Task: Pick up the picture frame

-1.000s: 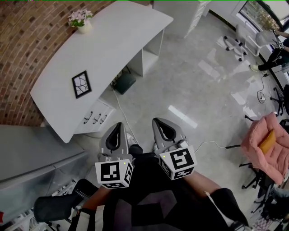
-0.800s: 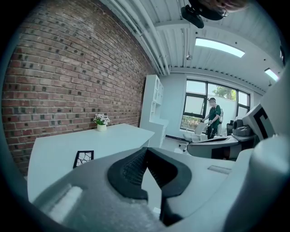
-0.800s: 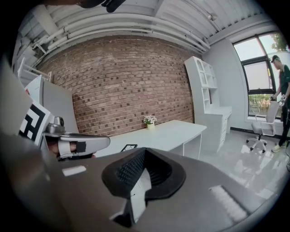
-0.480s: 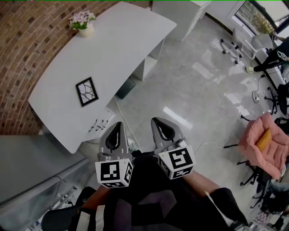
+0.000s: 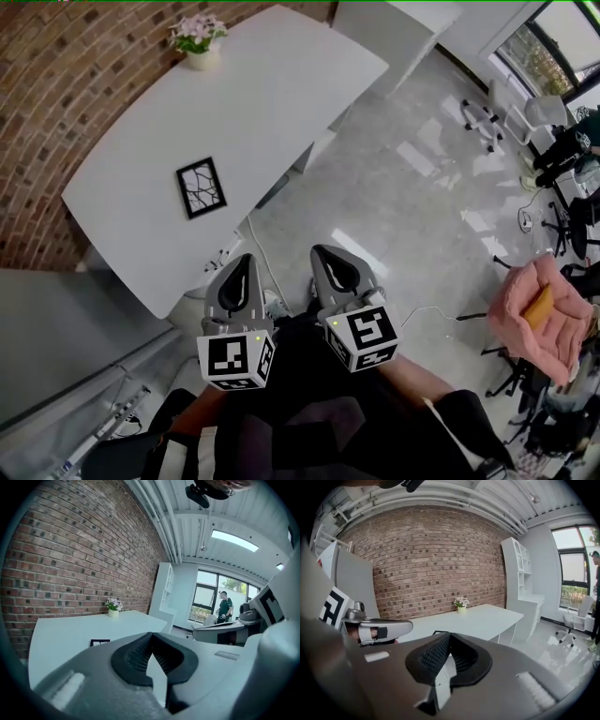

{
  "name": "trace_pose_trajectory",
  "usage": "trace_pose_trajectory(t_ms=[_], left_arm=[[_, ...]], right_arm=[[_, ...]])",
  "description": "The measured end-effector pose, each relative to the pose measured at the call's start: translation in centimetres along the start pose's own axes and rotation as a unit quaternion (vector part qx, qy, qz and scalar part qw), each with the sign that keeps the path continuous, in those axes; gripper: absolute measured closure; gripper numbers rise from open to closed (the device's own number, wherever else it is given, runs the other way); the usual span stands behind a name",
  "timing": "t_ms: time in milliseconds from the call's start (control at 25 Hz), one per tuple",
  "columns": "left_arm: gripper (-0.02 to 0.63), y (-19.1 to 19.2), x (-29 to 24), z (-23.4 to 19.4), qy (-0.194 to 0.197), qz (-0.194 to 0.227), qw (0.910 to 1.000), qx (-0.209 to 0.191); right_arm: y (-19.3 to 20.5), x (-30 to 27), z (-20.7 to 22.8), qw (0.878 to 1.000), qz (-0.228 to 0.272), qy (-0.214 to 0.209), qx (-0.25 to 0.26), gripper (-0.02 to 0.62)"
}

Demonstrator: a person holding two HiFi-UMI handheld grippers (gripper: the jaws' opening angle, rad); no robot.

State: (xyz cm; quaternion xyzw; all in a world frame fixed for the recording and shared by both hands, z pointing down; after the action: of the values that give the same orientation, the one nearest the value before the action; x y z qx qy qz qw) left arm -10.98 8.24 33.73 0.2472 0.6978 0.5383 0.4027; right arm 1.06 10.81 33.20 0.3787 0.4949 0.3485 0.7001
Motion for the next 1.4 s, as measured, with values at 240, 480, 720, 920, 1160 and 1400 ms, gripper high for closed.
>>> trace_pose_trajectory(t_ms=[240, 480, 720, 920, 1160, 1400], left_arm=[[0.611, 0.5, 0.8, -2.7, -0.036, 0.003, 0.9992, 0.014], [0.611, 0.6, 1.2, -5.1, -0.081, 0.001, 0.9965, 0.018], [0.611, 0.5, 0.2, -6.9, -0.117, -0.009, 0.9927, 0.025], [0.611, -0.2, -1.6, -7.7, -0.145, -0.018, 0.9889, 0.027], [0.611, -1.0, -4.1, -8.5, -0.177, -0.029, 0.9834, 0.031], [0.611, -1.2, -6.2, -8.8, -0.207, -0.042, 0.9769, 0.033]], right_arm=[[-0.1, -2.3, -1.9, 0.999, -0.011, -0.032, 0.012, 0.594], [-0.3, -4.9, -3.3, 0.997, -0.020, -0.073, 0.019, 0.594], [-1.0, -7.7, -3.3, 0.994, -0.030, -0.108, 0.019, 0.594], [-2.2, -10.1, -2.4, 0.990, -0.037, -0.136, 0.019, 0.594], [-3.5, -12.8, -1.0, 0.984, -0.049, -0.172, 0.023, 0.594], [-3.8, -15.3, 0.1, 0.975, -0.068, -0.210, 0.024, 0.594]])
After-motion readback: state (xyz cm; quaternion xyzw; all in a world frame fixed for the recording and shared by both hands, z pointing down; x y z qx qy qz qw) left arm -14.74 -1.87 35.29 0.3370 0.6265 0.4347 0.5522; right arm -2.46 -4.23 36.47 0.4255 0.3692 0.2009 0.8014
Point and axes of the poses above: the fingertips, and each gripper's own axes: x backward along the fingers, z to its right, y out of its underside, the point moved 2 cm from there along x, backward along the fingers, and after that the axes turned 9 degrees about -x, right-handed, at the moved point
